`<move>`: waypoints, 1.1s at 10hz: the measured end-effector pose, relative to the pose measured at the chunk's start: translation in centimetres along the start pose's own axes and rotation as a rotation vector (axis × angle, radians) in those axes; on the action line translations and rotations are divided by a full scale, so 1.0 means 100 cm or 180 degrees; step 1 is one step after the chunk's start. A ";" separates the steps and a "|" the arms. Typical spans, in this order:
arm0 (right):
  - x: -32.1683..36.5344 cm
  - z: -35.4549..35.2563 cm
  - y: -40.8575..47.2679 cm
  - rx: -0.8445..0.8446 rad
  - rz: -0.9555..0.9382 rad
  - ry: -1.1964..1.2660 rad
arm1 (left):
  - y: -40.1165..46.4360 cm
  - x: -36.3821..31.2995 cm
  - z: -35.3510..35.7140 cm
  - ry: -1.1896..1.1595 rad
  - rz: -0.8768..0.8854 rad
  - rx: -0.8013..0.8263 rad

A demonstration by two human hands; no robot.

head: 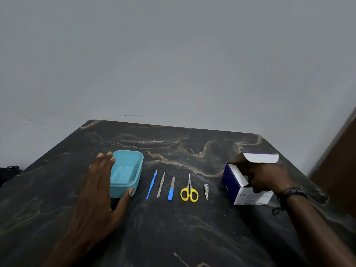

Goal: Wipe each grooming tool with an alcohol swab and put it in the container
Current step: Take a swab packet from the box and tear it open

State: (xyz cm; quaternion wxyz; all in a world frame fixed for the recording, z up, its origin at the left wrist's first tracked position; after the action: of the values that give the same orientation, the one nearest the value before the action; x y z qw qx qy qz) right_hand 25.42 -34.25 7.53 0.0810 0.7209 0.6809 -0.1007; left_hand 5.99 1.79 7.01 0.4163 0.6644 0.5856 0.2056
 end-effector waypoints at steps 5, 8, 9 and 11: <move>0.000 0.012 0.004 0.0249 -0.0102 0.0226 | 0.003 -0.010 -0.005 0.0020 0.0090 -0.0038; -0.002 0.027 0.009 0.0641 -0.0184 0.0292 | -0.002 0.011 0.012 -0.0028 -0.0070 0.0136; -0.003 0.029 0.011 0.0726 -0.0183 0.0336 | -0.002 0.007 0.013 -0.0003 0.0079 0.0143; 0.000 0.033 0.015 0.0909 -0.0043 0.0617 | -0.004 0.011 0.015 -0.0018 0.0022 0.0209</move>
State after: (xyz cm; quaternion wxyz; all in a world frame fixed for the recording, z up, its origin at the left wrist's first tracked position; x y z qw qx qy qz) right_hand 26.85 -35.22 4.33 -0.0889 0.7268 0.6691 -0.1270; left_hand 7.17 2.34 5.59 0.3952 0.6803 0.5886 0.1857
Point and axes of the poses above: each hand's wrist, its own y-axis towards the middle knuckle, its own z-axis out of the palm, x = y × z, the point moved 10 cm from there along y, towards the middle knuckle, and after that the axes turned 8 degrees about z, right-handed, at the moved point
